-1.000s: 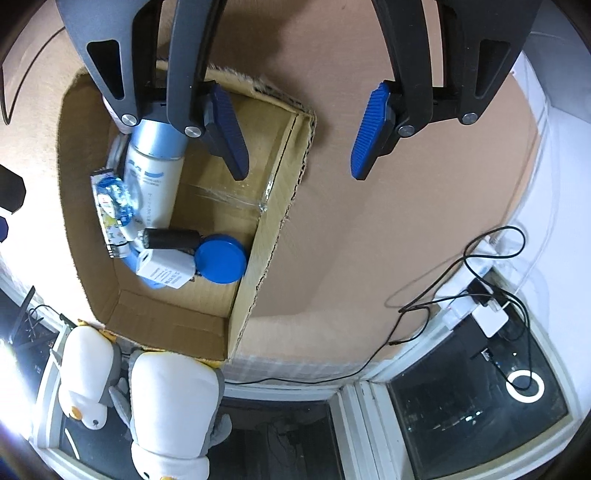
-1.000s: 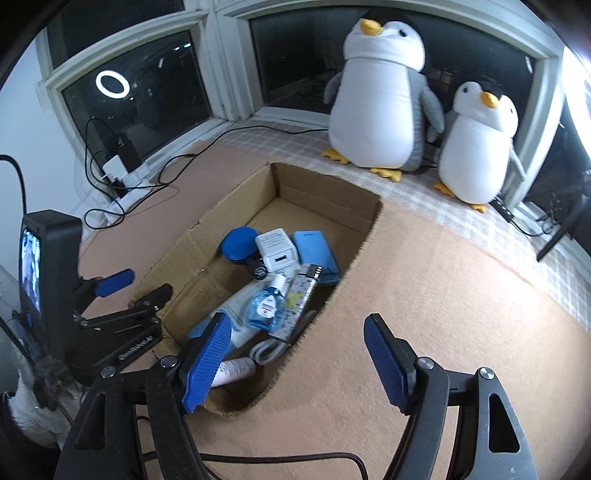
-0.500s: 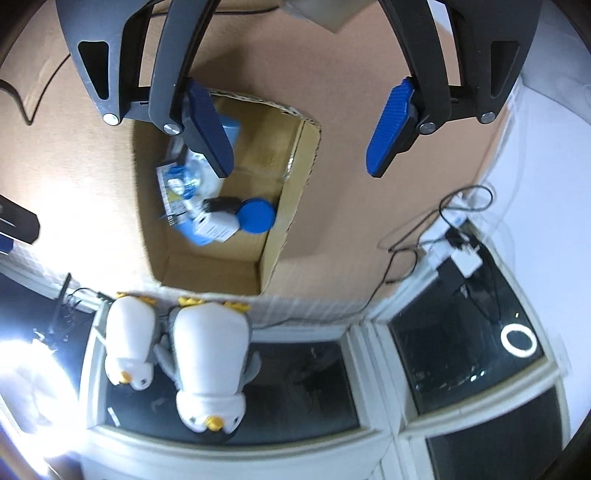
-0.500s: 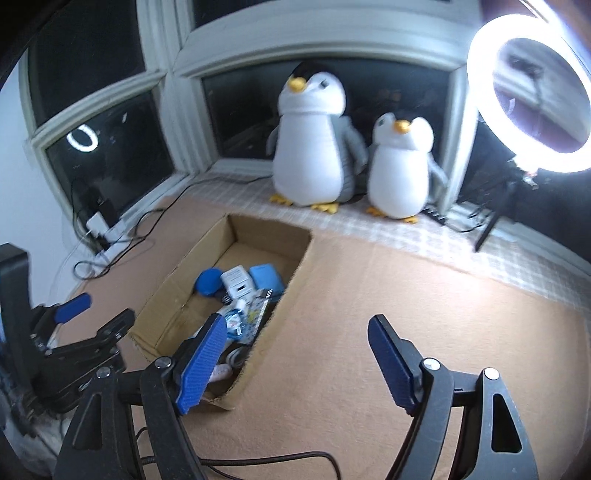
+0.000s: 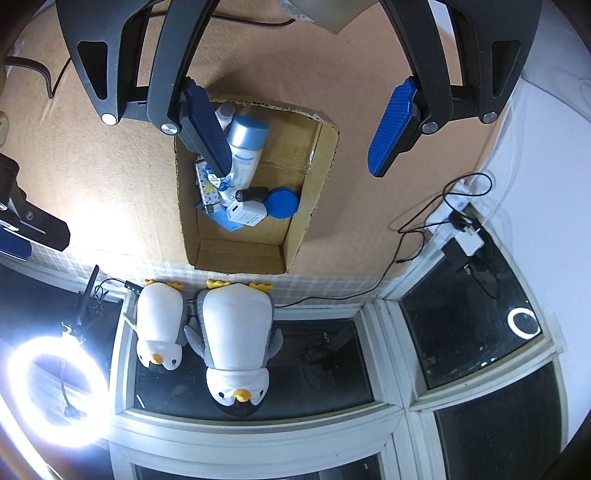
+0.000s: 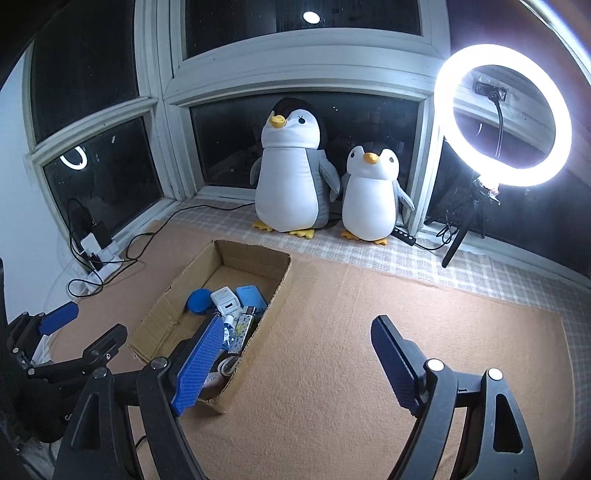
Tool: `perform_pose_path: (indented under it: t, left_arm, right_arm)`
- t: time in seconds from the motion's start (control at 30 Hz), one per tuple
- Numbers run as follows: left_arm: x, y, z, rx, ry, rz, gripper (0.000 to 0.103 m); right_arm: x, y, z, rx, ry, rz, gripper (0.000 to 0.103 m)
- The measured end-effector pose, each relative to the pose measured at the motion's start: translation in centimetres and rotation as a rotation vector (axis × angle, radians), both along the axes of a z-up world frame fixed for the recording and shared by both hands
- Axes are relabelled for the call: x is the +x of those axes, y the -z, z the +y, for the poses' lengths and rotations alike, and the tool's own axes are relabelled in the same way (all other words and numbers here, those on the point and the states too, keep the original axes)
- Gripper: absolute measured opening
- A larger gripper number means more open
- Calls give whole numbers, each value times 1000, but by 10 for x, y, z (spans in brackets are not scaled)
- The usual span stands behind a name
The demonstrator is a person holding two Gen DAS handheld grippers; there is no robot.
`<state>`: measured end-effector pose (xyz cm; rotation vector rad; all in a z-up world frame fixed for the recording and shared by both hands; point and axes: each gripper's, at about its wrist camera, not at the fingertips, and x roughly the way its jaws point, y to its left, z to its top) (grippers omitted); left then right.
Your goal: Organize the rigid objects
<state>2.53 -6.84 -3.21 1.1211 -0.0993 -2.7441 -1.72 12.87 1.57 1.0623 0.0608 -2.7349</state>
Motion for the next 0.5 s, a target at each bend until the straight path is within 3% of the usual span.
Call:
perform_pose_path:
  t: [0.5]
  left_arm:
    - [1, -1, 3, 2, 6, -1, 77]
  right_arm:
    - [2, 1, 0, 5, 7, 0, 79]
